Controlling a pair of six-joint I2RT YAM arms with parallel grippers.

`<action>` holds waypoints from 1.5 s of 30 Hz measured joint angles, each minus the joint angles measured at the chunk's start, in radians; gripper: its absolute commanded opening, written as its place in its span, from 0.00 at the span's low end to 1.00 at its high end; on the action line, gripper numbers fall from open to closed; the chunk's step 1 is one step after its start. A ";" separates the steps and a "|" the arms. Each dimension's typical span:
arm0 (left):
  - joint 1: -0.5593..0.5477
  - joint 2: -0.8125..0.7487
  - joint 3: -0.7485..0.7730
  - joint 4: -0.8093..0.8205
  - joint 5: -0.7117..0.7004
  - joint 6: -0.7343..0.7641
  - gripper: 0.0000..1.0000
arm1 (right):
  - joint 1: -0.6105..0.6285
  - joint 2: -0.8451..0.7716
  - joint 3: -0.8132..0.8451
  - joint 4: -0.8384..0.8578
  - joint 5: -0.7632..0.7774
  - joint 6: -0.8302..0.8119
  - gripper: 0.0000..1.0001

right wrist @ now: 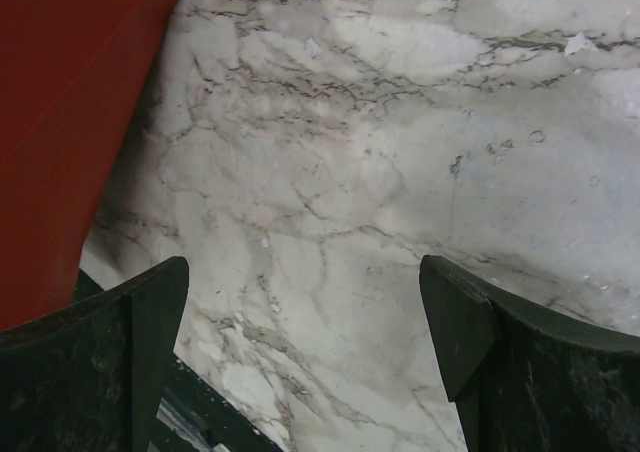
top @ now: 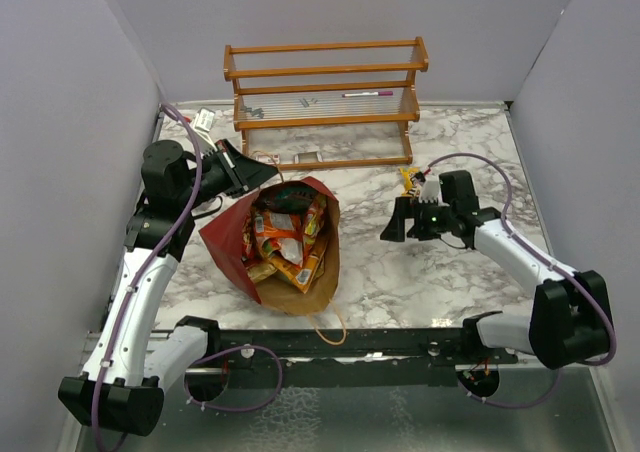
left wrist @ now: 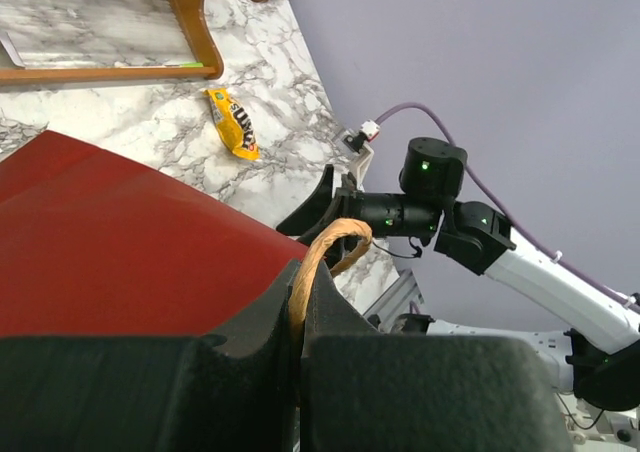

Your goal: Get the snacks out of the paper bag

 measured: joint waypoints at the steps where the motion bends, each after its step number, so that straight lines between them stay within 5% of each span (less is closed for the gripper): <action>1: 0.000 0.001 -0.002 0.003 0.003 -0.003 0.00 | 0.001 -0.013 -0.009 0.000 -0.009 0.007 0.99; 6: 0.000 0.003 -0.008 0.021 0.015 -0.006 0.00 | 0.059 -0.134 -0.016 0.022 -0.047 0.088 0.99; 17: 0.000 0.003 -0.038 0.073 0.046 -0.019 0.00 | 0.445 -0.308 0.004 0.133 0.018 0.333 0.99; 28: 0.000 0.003 -0.055 0.112 0.059 -0.033 0.00 | 0.804 -0.232 0.153 0.154 0.326 0.391 0.99; 39: 0.000 0.003 -0.068 0.143 0.064 -0.056 0.00 | 0.835 -0.284 0.125 0.127 0.655 0.446 1.00; 45: 0.000 0.005 -0.074 0.158 0.064 -0.071 0.00 | 0.840 -0.185 0.202 0.141 0.653 0.444 0.87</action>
